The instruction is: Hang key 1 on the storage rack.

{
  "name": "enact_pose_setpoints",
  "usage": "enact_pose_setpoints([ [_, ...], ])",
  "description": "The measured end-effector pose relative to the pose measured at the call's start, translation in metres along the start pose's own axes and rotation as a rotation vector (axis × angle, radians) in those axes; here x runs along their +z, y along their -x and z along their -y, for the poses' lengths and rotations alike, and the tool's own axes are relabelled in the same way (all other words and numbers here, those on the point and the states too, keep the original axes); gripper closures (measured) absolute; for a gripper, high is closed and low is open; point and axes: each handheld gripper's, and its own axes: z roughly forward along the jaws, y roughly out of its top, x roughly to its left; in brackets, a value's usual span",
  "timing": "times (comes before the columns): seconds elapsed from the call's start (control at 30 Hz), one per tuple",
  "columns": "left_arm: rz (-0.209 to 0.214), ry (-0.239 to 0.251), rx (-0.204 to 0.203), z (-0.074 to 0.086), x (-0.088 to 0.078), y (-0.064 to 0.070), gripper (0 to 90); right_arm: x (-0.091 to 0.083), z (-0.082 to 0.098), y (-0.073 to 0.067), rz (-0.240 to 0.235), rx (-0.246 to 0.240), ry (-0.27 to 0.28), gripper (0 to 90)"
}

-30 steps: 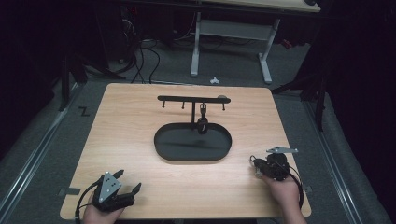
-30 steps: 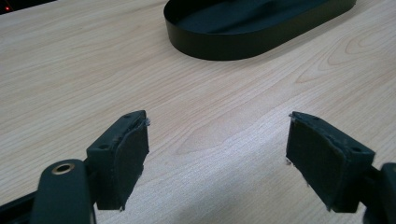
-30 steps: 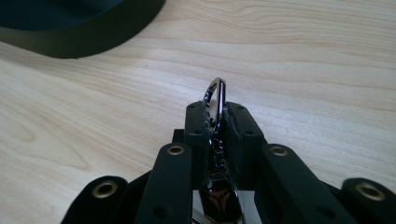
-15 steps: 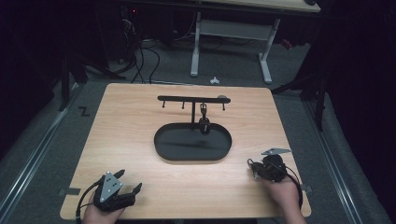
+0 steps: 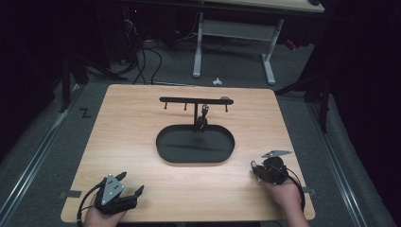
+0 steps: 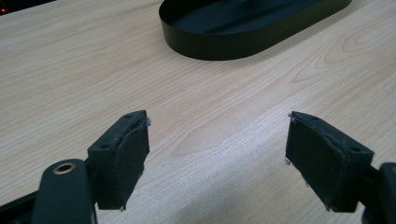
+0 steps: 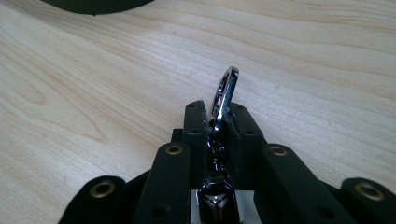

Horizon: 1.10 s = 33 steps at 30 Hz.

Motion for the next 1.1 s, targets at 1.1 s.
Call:
enact_pose_setpoints([
  [1.1,0.11,-0.001,0.027,-0.01,0.021,0.011,22.2,-0.035,-0.022,-0.044,-0.048,-0.087,-0.189,80.3],
])
